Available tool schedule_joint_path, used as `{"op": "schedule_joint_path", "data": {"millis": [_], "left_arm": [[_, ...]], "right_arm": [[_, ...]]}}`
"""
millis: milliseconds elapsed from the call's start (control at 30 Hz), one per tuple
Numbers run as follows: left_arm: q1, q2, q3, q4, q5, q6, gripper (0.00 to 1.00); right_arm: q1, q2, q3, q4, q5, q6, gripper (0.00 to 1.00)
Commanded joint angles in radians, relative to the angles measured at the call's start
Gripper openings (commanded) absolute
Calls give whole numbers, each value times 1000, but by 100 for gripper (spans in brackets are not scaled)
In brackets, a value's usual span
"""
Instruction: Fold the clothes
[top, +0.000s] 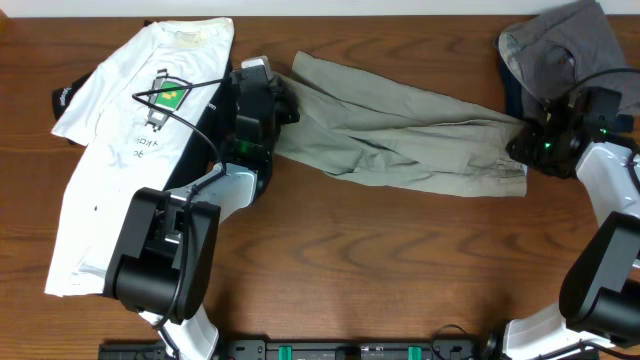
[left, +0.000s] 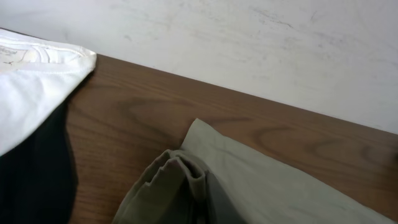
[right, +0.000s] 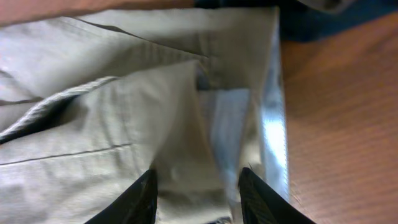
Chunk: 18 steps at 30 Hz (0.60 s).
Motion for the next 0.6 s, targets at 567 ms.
{"op": "schedule_joint_path", "data": {"millis": [567], "left_arm": [[-1, 6, 16, -23, -12, 18, 6]], "right_arm": [[-68, 1, -101, 141, -122, 55, 46]]}}
